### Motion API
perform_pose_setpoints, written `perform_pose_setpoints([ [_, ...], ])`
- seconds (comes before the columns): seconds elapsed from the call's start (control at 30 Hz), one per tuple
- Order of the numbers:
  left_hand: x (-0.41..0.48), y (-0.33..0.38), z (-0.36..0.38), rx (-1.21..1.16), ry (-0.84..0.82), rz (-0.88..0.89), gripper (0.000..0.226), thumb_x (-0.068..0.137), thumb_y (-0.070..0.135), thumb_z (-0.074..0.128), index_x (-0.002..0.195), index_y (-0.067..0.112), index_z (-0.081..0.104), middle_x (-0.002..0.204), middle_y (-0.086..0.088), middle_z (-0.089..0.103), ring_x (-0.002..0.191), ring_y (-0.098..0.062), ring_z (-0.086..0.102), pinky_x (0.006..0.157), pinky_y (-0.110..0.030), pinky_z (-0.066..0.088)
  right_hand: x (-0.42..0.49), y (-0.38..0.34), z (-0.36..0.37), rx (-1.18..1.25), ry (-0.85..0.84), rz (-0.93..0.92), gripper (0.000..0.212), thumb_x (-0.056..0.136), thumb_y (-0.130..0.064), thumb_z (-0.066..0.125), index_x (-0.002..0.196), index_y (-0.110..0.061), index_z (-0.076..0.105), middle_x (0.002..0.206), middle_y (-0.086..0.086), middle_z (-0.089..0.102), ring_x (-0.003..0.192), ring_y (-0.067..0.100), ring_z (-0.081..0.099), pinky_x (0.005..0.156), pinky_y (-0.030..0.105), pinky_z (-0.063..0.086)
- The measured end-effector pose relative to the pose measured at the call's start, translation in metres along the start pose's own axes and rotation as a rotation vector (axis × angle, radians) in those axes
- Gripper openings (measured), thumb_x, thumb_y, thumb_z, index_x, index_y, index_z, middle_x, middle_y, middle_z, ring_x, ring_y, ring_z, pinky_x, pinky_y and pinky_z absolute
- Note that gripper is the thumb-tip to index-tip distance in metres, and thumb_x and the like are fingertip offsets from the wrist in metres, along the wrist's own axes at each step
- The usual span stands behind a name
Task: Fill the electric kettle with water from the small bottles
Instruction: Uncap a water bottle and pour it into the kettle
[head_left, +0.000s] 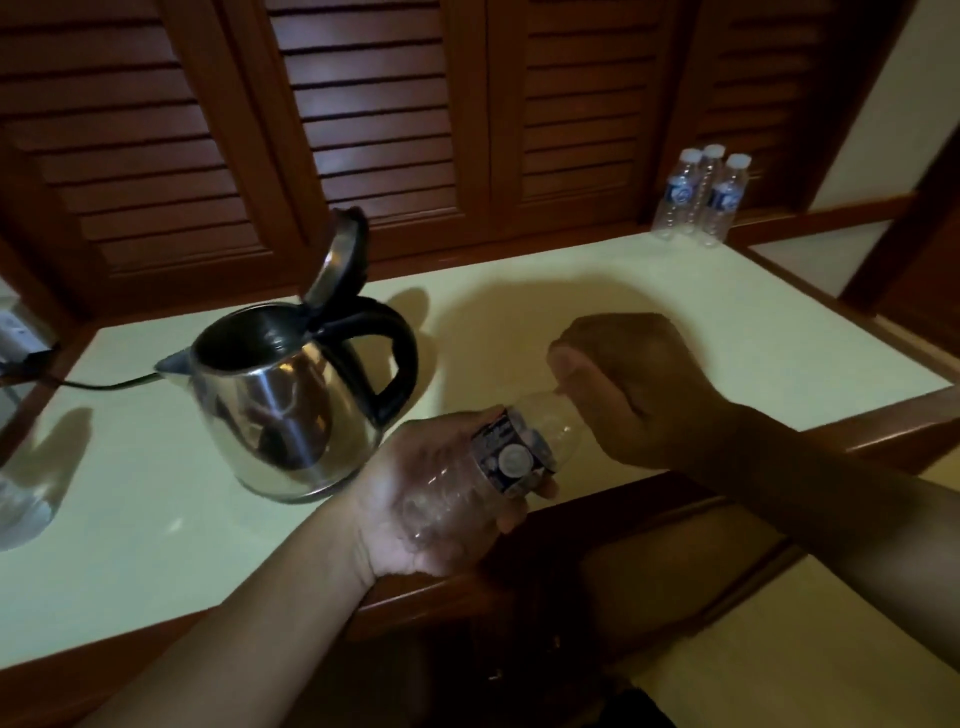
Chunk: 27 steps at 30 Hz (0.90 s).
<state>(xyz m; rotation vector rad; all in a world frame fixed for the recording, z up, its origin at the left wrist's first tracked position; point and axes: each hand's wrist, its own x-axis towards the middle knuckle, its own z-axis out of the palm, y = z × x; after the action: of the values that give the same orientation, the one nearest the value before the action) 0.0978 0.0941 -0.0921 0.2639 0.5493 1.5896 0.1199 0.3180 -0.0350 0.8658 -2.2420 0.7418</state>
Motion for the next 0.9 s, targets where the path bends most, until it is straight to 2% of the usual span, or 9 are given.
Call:
perform_pose_setpoints([
  [0.07, 0.033, 0.016, 0.002, 0.001, 0.082, 0.041, 0.050, 0.105, 0.041, 0.057, 0.120, -0.006, 0.063, 0.102, -0.023, 0.071, 0.074, -0.034, 0.075, 0.051, -0.033, 0.054, 0.001, 0.027, -0.015, -0.059, 0.007, 0.102, 0.055, 0.104, -0.030, 0.033, 0.059, -0.006, 0.053, 0.048, 0.006, 0.045, 0.041, 0.026, 0.043, 0.046, 0.039, 0.037],
  [0.13, 0.067, 0.034, 0.004, 0.346, 0.405, 0.187, 0.050, 0.091, 0.052, 0.070, 0.102, 0.003, 0.071, 0.089, -0.017, 0.066, 0.061, -0.027, 0.065, 0.051, -0.027, 0.044, -0.002, 0.059, -0.033, -0.094, -0.041, 0.214, 0.060, 0.103, -0.038, 0.030, 0.057, -0.008, 0.052, 0.046, 0.007, 0.046, 0.041, 0.025, 0.046, 0.048, 0.037, 0.039],
  [0.23, 0.117, 0.054, 0.013, 0.783, 0.688, 0.448, 0.057, 0.090, 0.055, 0.073, 0.087, -0.002, 0.076, 0.067, -0.027, 0.061, 0.046, -0.028, 0.054, 0.047, -0.031, 0.039, -0.005, 0.105, -0.061, -0.134, -0.183, 0.571, 0.065, 0.102, -0.050, 0.029, 0.063, -0.004, 0.056, 0.056, 0.012, 0.054, 0.054, 0.027, 0.051, 0.059, 0.037, 0.043],
  [0.33, 0.171, 0.062, 0.014, 1.392, 0.883, 0.773, 0.044, 0.101, 0.052, 0.061, 0.087, 0.014, 0.077, 0.058, -0.014, 0.060, 0.047, -0.022, 0.051, 0.049, -0.031, 0.037, -0.013, 0.152, -0.086, -0.128, -0.276, 0.825, 0.055, 0.104, -0.042, 0.036, 0.073, -0.002, 0.057, 0.065, 0.010, 0.053, 0.058, 0.020, 0.047, 0.064, 0.035, 0.041],
  [0.43, 0.227, 0.069, 0.003, 1.930, 1.072, 0.967, 0.050, 0.098, 0.068, 0.052, 0.100, 0.024, 0.075, 0.072, 0.005, 0.066, 0.058, -0.015, 0.060, 0.052, -0.032, 0.048, -0.024, 0.203, -0.107, -0.017, -0.270, 0.986, 0.057, 0.101, -0.052, 0.041, 0.079, -0.003, 0.060, 0.068, 0.006, 0.053, 0.057, 0.015, 0.046, 0.057, 0.030, 0.039],
  [0.5, 0.261, 0.077, 0.000, 1.962, 1.215, 0.983, 0.051, 0.094, 0.069, 0.057, 0.117, 0.028, 0.075, 0.088, 0.008, 0.073, 0.069, -0.015, 0.069, 0.058, -0.030, 0.055, -0.030, 0.234, -0.120, 0.065, -0.199, 1.026, 0.066, 0.094, -0.066, 0.046, 0.074, -0.006, 0.063, 0.061, 0.002, 0.054, 0.053, 0.012, 0.048, 0.056, 0.028, 0.040],
  [0.57, 0.290, 0.086, -0.003, 1.871, 1.246, 0.949, 0.055, 0.091, 0.066, 0.063, 0.129, 0.027, 0.071, 0.104, 0.010, 0.075, 0.082, -0.011, 0.071, 0.068, -0.030, 0.059, -0.033, 0.259, -0.134, 0.103, -0.119, 0.995, 0.064, 0.091, -0.067, 0.053, 0.069, -0.009, 0.066, 0.053, -0.003, 0.058, 0.045, 0.007, 0.051, 0.056, 0.028, 0.042],
  [0.77, 0.343, 0.119, 0.000, 1.342, 0.975, 0.645, 0.057, 0.092, 0.031, 0.082, 0.144, 0.041, 0.061, 0.118, 0.017, 0.077, 0.106, 0.000, 0.072, 0.100, -0.029, 0.058, -0.031, 0.319, -0.167, 0.162, 0.017, 0.834, 0.049, 0.088, -0.063, 0.061, 0.071, -0.017, 0.070, 0.062, 0.002, 0.070, 0.054, 0.009, 0.064, 0.061, 0.030, 0.050],
  [0.9, 0.378, 0.147, -0.011, 1.426, 1.085, 0.587, 0.051, 0.088, 0.036, 0.082, 0.133, 0.048, 0.064, 0.114, 0.013, 0.073, 0.093, -0.006, 0.070, 0.083, -0.023, 0.055, -0.029, 0.355, -0.175, 0.326, 0.070, 0.820, 0.050, 0.089, -0.064, 0.059, 0.082, -0.016, 0.073, 0.074, 0.007, 0.071, 0.065, 0.013, 0.063, 0.065, 0.041, 0.052],
])
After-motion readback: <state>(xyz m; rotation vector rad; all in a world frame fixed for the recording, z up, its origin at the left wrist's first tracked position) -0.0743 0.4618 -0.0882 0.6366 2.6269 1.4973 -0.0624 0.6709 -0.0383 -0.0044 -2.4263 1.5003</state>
